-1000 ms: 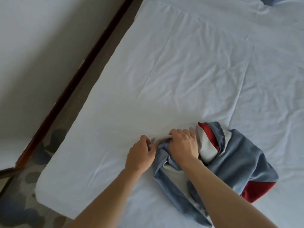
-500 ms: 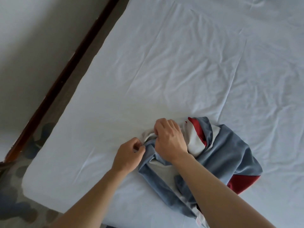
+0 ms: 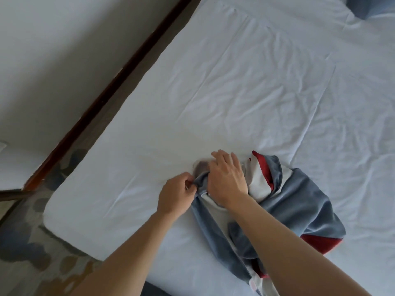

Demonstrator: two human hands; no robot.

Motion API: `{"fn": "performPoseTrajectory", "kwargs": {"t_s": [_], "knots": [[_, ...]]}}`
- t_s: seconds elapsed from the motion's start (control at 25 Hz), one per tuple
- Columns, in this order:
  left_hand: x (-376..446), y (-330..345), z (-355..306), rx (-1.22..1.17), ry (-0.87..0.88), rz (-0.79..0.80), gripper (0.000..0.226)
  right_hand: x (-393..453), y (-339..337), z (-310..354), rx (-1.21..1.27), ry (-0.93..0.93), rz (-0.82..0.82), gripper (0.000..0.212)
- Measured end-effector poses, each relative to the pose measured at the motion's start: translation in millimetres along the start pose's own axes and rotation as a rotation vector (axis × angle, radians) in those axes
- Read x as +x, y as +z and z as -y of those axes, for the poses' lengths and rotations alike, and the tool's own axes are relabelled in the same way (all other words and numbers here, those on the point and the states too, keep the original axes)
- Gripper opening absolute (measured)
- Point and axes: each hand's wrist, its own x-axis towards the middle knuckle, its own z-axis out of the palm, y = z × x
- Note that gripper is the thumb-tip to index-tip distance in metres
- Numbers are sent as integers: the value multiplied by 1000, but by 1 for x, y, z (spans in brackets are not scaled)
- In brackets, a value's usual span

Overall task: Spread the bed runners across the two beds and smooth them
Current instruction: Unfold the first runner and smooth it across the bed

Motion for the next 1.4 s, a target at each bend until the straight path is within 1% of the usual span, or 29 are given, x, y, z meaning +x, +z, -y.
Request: {"fn": "performPoseTrajectory", "kwargs": {"t_s": [0.08,0.16,0.2,0.24,0.28,0.36,0.4,0.44,0.48,0.52,0.6,0.64,0.68,0.72,0.76,0.8,0.84,0.92,1.0,1.04,1.08,1.16,1.2,1.24,1.28,1.32,1.4], "knots": [[15,-7,-24,49,76,-75,5,6,-14,-12,15,79,-73,29],[29,-12,-49,-29,130,-97,5,14,-27,-29,-9,147,-142,28],[33,-13,-56,-94,141,-89,4,18,-32,-39,-27,181,-146,30],[36,-12,-59,-142,148,-65,8,20,-36,-50,-39,219,-136,31],[33,-10,-56,-156,143,-20,19,21,-37,-58,-47,256,-119,32],[16,-1,-45,-80,112,113,36,19,-35,-67,-69,303,-96,32],[6,5,-39,-23,96,174,37,19,-34,-67,-71,308,-90,31],[-2,11,-36,26,89,198,35,18,-33,-65,-64,303,-88,31],[-4,17,-33,57,89,171,30,18,-33,-61,-53,289,-91,31],[-1,21,-32,81,85,106,25,17,-34,-56,-30,255,-94,33],[11,19,-34,115,84,-3,18,17,-35,-46,53,111,-106,44],[17,14,-34,132,116,-41,16,16,-35,-41,96,17,-104,50],[23,8,-33,160,150,-71,14,13,-34,-33,108,-70,-105,49],[29,1,-32,199,170,-99,12,12,-31,-26,93,-130,-121,40],[35,-8,-30,237,174,-130,9,12,-28,-22,75,-140,-145,28],[42,-19,-29,266,180,-161,6,14,-28,-19,66,-104,-173,17],[49,-30,-28,287,205,-193,7,18,-31,-17,54,-61,-183,12],[62,-46,-31,317,320,-216,13,27,-39,-19,-1,-15,-140,14],[67,-51,-33,307,435,-176,8,35,-45,-19,-50,-1,-45,23],[64,-51,-32,289,448,-141,5,38,-49,-18,-39,3,-29,25],[59,-48,-28,250,411,-103,10,41,-51,-16,-15,1,-47,25],[47,-41,-12,112,188,5,25,50,-50,-9,33,-7,-98,28],[41,-36,-5,68,71,64,28,55,-51,-6,54,-7,-94,32],[36,-31,0,52,10,93,26,59,-51,-4,68,-12,-68,36],[36,-30,2,61,-10,77,22,64,-52,-1,76,-27,-33,38],[42,-33,0,68,1,22,16,68,-54,1,74,-43,0,39],[65,-47,-11,95,64,-137,5,72,-59,2,66,-67,25,39]]}}
